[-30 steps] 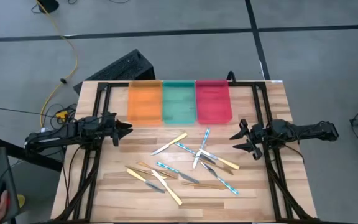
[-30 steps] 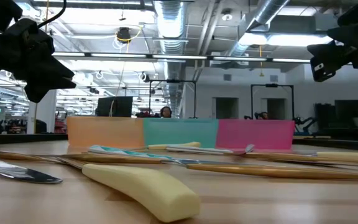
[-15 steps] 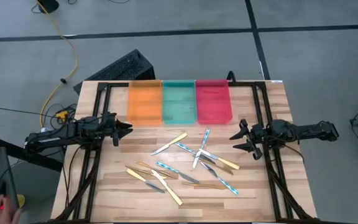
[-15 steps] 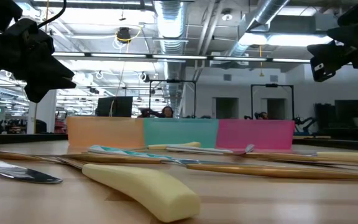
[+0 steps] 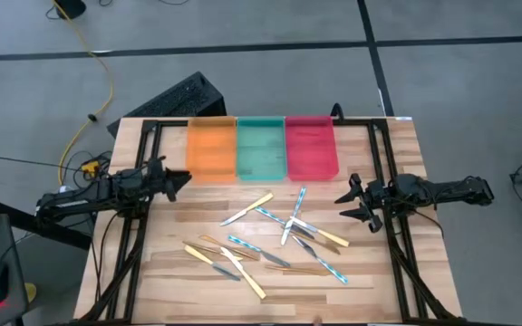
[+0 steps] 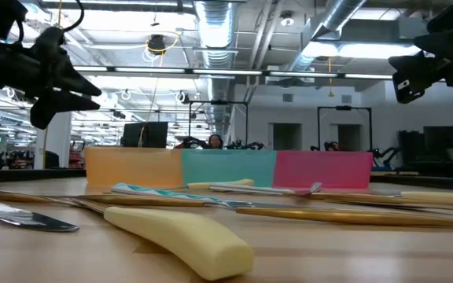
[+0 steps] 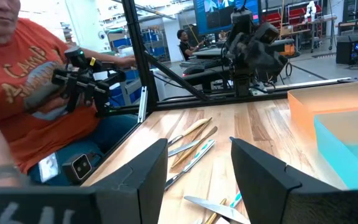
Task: Sort silverware by color (type)
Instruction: Put the blue patterned table knife into the red bin
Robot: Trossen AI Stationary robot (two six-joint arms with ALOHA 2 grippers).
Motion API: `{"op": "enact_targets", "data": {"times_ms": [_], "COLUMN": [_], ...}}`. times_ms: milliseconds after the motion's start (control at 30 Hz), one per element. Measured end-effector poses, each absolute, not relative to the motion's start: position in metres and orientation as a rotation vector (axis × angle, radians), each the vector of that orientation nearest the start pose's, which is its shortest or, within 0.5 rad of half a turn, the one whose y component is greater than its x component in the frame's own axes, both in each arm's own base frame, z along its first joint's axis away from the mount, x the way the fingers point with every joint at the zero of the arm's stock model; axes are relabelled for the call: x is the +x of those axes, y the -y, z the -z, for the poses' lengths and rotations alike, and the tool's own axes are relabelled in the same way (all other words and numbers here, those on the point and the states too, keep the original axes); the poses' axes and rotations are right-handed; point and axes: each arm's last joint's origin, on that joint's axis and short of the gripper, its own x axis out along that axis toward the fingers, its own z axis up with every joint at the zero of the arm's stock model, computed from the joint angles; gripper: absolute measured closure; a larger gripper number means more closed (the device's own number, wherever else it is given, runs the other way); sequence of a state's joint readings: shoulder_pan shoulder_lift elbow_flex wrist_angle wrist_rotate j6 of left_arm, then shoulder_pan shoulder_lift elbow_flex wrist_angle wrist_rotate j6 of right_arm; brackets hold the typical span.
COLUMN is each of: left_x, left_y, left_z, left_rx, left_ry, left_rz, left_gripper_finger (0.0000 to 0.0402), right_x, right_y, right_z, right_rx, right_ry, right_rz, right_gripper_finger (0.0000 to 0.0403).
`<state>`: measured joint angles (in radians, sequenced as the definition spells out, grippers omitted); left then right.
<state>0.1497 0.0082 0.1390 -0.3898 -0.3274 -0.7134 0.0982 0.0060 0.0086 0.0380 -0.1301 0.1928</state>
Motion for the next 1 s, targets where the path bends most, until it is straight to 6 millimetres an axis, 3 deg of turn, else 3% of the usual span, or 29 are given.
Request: {"op": "enact_targets", "data": {"times_ms": [167,733,1000], "left_x": [0.0791,0.0789,0.0761], "left_y": [-0.0241,-0.0244,-0.0283], "left_z": [-0.1720,-0.1719,-0.1735], "left_rx": [-0.713,-0.473,-0.442], "left_ry": [-0.034,-0.110,-0.053], "left_rz": [-0.647,-0.643,-0.806], "left_gripper_finger": [0.0269,0.0269,0.0269], "right_x": [0.0964,0.0964,0.0964], "right_y": [-0.0133,-0.0133,-0.0132], "right_z": [-0.1695,-0.1697,-0.1696], "right_rx": [0.191,0.191,0.191], "right_ry": [0.018,0.019,0.019], "right_rz": [-0.231,-0.231,-0.231], "right_gripper_finger": [0.0200,0.0200,0.0200]}}
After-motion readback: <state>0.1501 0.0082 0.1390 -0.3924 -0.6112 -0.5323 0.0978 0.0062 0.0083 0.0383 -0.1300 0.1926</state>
